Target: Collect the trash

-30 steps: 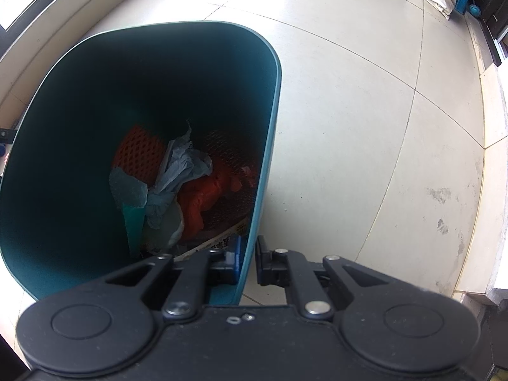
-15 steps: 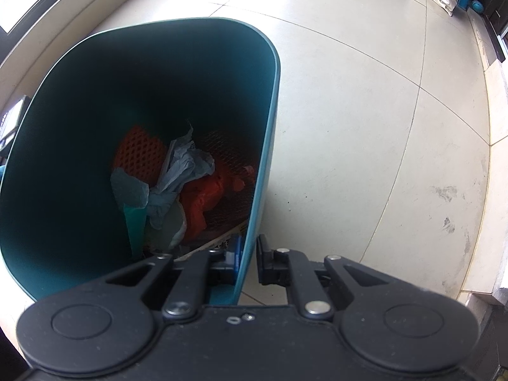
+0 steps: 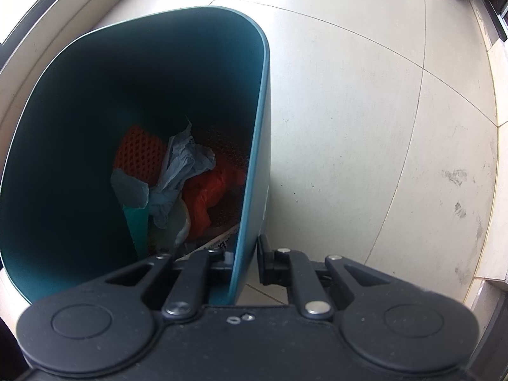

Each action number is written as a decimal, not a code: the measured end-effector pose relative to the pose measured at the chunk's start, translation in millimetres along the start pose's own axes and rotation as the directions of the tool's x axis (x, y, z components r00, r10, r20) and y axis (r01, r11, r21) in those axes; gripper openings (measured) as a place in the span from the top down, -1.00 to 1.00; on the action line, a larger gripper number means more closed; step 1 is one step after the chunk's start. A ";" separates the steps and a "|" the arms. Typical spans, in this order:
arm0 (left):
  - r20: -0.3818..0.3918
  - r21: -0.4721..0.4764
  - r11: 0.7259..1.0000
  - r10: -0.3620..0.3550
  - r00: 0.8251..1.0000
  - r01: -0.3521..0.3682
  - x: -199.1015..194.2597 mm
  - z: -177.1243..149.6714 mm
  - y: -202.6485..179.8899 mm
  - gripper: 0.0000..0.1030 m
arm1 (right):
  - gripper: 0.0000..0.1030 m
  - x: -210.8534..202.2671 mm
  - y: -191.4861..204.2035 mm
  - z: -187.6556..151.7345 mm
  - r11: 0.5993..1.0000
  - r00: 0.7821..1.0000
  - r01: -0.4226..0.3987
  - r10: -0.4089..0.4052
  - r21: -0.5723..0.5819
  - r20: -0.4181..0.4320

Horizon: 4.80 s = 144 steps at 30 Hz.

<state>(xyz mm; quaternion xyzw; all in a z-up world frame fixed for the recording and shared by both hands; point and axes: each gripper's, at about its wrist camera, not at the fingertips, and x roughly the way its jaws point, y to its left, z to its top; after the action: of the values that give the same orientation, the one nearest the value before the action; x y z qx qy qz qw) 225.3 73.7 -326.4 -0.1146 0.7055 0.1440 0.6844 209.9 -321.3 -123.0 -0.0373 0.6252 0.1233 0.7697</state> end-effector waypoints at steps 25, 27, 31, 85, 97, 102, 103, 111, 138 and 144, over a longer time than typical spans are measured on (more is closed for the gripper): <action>0.290 0.237 0.968 -0.152 0.945 0.084 -229.5 -73.4 -44.0 0.39 | 0.83 -18.6 15.5 -12.3 0.999 0.995 0.039 -0.037 -0.020 0.087; 0.316 0.279 0.957 -0.168 0.934 0.078 -251.7 -84.2 -53.1 0.39 | 0.83 -20.8 17.6 -13.2 0.999 0.995 0.043 -0.041 -0.022 0.096; 0.337 0.368 0.925 -0.228 0.914 0.095 -293.1 -104.1 -76.6 0.39 | 0.83 -27.2 19.7 -14.4 0.999 0.992 0.044 -0.041 -0.023 0.115; 0.308 0.607 0.789 -0.349 0.885 0.100 -294.7 -168.2 -168.7 -0.32 | 0.43 -114.8 50.7 -61.1 0.993 0.959 0.070 -0.042 -0.092 0.280; 0.423 0.623 0.771 -0.472 0.774 0.129 -355.5 -223.2 -97.9 -0.39 | -0.42 -191.0 96.0 -126.8 0.999 0.863 0.038 -0.023 -0.020 0.505; 0.434 0.633 0.760 -0.508 0.744 0.150 -366.3 -245.4 -71.4 -0.47 | -0.68 -203.1 119.3 -159.6 0.999 0.814 0.045 -0.034 -0.005 0.579; 0.436 0.637 0.755 -0.519 0.735 0.155 -365.8 -249.6 -66.8 -0.54 | -0.73 -204.3 123.7 -165.8 0.999 0.798 0.051 -0.039 -0.004 0.602; 0.478 0.645 0.749 -0.551 0.684 0.152 -362.7 -273.6 -38.2 -0.59 | -0.99 -210.9 141.6 -197.2 0.997 0.658 0.061 -0.069 0.037 0.750; 0.534 0.655 0.747 -0.568 0.626 0.119 -351.2 -263.8 -39.1 -0.59 | -0.99 -187.2 116.1 -190.0 0.968 0.638 -0.020 -0.180 0.250 0.749; 0.552 0.652 0.749 -0.577 0.602 0.119 -354.5 -268.4 -34.8 -0.59 | -0.99 -188.7 122.8 -193.0 0.973 0.625 0.006 -0.183 0.230 0.759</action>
<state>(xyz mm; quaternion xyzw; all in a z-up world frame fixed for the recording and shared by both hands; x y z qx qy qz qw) 0.4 -67.9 31.8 0.0126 0.3445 -0.1769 0.9219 -38.6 -270.4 30.6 0.0658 0.2396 0.0214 0.9684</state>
